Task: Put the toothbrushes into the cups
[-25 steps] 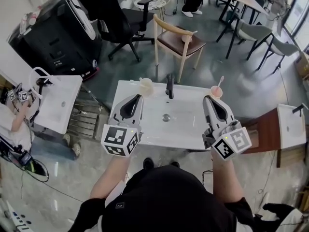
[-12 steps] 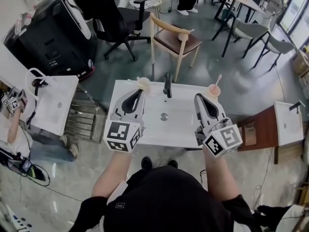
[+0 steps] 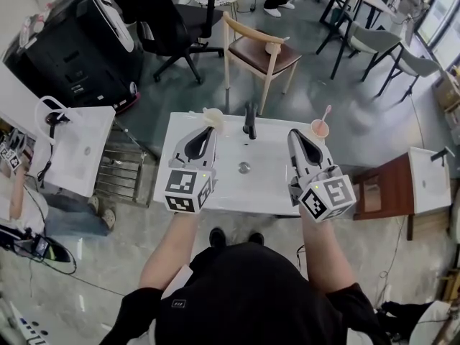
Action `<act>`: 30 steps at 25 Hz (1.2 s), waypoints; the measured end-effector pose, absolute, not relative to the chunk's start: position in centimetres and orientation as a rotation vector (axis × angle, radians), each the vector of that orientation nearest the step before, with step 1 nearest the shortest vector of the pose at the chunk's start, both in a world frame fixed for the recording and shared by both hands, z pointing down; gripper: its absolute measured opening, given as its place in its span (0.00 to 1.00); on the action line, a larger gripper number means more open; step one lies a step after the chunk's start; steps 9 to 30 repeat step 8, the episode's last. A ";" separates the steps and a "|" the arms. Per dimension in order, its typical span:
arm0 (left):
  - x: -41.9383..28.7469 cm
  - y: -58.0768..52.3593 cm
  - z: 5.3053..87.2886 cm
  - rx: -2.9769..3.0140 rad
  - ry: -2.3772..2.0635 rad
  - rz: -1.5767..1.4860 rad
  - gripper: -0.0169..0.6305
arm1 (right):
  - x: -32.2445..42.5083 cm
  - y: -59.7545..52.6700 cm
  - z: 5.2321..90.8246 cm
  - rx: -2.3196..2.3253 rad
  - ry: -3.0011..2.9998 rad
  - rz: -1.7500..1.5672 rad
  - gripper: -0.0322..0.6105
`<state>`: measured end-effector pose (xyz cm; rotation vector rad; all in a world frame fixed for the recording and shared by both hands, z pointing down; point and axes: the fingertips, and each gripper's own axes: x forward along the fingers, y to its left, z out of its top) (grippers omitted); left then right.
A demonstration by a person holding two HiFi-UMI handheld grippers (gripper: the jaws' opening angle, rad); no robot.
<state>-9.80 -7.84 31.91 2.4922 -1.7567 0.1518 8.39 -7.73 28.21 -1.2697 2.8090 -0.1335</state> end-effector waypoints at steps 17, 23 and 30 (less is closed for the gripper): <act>-10.1 -7.3 31.4 2.527 -1.796 0.186 0.06 | 7.4 -7.3 29.4 -1.242 2.836 -0.174 0.09; -10.1 -7.3 31.4 2.527 -1.796 0.186 0.06 | 7.4 -7.3 29.4 -1.242 2.836 -0.174 0.09; -10.1 -7.3 31.4 2.527 -1.796 0.186 0.06 | 7.4 -7.3 29.4 -1.242 2.836 -0.174 0.09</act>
